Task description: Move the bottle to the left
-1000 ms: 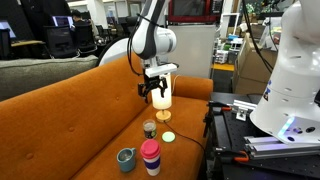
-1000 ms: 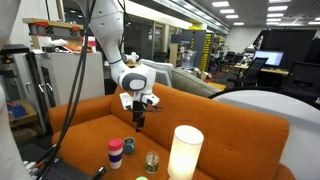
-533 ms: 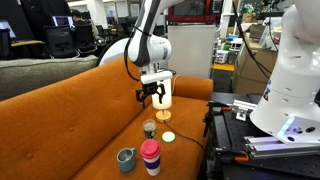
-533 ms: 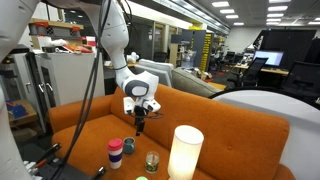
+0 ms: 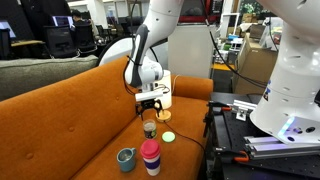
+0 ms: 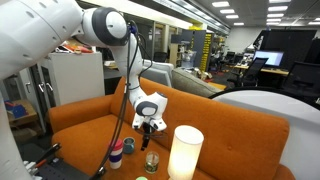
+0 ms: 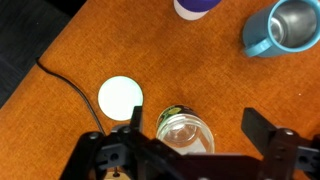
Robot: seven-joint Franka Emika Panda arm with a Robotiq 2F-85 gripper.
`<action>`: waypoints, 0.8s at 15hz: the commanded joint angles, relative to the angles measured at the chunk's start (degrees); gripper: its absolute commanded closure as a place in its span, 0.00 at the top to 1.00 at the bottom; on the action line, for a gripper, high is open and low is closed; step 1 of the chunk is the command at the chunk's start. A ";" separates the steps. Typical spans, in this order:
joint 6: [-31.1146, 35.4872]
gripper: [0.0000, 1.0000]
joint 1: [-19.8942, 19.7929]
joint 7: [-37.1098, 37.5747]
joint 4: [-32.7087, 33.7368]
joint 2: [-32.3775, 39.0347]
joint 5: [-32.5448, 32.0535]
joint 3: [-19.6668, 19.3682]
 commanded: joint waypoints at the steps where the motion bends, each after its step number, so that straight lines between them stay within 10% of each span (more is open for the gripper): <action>1: -0.13 1.00 -0.22 0.29 1.44 1.44 -0.16 -0.07; 12: 2.38 1.00 -1.65 6.72 4.67 5.17 4.71 0.34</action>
